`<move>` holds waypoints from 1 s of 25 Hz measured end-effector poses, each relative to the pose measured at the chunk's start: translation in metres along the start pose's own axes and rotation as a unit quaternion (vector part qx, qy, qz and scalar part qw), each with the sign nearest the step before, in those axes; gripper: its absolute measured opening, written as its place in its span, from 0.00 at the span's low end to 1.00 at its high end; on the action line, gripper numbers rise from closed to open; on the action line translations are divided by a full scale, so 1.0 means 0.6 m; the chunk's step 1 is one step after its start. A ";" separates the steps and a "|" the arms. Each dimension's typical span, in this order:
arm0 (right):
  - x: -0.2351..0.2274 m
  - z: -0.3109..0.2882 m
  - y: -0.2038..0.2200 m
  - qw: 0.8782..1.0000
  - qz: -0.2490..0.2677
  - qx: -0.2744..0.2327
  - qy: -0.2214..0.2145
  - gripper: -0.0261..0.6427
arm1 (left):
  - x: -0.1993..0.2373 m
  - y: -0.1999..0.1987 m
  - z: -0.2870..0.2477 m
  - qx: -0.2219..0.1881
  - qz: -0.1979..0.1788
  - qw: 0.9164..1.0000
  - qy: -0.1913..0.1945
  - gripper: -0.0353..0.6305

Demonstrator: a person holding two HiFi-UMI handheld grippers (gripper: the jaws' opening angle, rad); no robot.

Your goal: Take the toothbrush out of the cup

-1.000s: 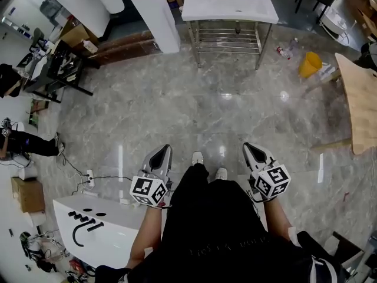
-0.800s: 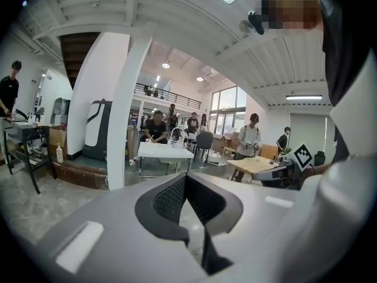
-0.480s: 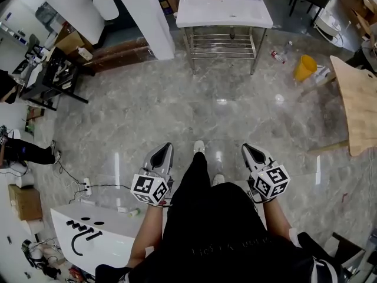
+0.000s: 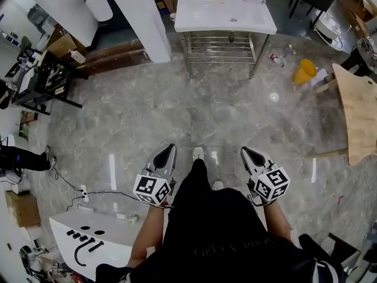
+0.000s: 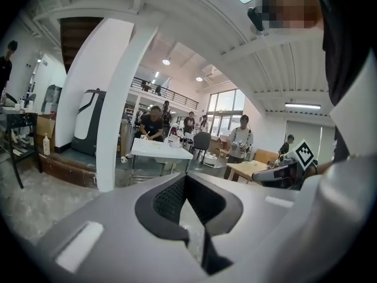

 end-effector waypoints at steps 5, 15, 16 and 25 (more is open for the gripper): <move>-0.020 -0.074 -0.036 1.000 0.001 0.014 0.003 0.06 | 0.071 -0.011 -0.051 0.015 0.002 1.000 -0.002 0.07; -0.058 -0.192 -0.112 0.999 -0.003 0.031 0.033 0.06 | 0.191 -0.054 -0.142 0.016 0.040 0.999 0.003 0.07; -0.060 -0.204 -0.118 0.999 -0.002 0.032 0.034 0.06 | 0.201 -0.058 -0.150 0.017 0.040 0.999 0.005 0.07; -0.068 -0.303 -0.172 0.999 0.007 0.026 0.039 0.06 | 0.292 -0.086 -0.203 0.010 0.043 0.999 0.009 0.07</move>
Point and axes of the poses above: the fingertips, and each gripper's own axes: z backward along the fingers, x to its left, y out of its underside, the point moved 6 cm from there along z, backward along the fingers, and after that the axes turned 7 degrees about -y, right-handed, at the moved point
